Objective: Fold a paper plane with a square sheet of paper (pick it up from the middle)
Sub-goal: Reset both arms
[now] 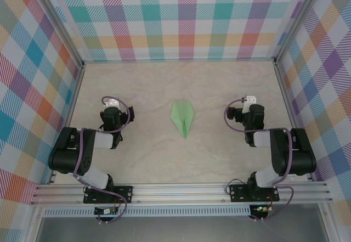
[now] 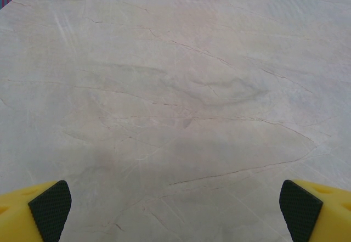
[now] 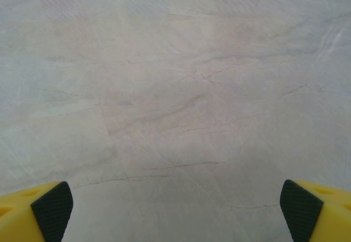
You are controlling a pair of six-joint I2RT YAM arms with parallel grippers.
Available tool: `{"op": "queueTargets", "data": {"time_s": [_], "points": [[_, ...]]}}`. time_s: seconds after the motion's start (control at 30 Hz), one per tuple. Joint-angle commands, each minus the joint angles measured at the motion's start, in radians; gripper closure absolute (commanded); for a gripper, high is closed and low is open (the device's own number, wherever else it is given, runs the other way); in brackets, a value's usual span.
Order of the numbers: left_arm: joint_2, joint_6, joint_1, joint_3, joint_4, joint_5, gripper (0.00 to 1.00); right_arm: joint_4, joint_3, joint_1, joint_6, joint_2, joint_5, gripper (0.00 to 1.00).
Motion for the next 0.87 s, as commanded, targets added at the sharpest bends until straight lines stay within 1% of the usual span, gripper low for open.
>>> {"op": "queueTargets", "data": {"time_s": [0.0,0.03,0.1,0.17,0.63,0.83], "points": [[-0.006,0.021,0.013,-0.002,0.04,0.009,0.0,0.044,0.01,-0.002,0.014,0.001,-0.007,0.0],[-0.006,0.019,0.013,-0.001,0.04,0.008,0.0,0.046,0.01,-0.002,0.02,0.0,0.005,0.0],[-0.006,0.02,0.012,-0.001,0.04,0.008,0.0,0.056,0.002,-0.002,0.05,-0.002,0.084,0.0],[-0.007,0.02,0.013,-0.002,0.041,0.009,0.0,0.064,-0.004,0.0,0.072,-0.006,0.138,0.0],[-0.006,0.019,0.013,-0.001,0.041,0.008,0.0,0.058,0.0,0.005,0.069,-0.005,0.142,0.0],[-0.006,0.02,0.013,-0.002,0.04,0.008,0.0,0.058,0.001,0.007,0.057,-0.002,0.121,0.0]]}}
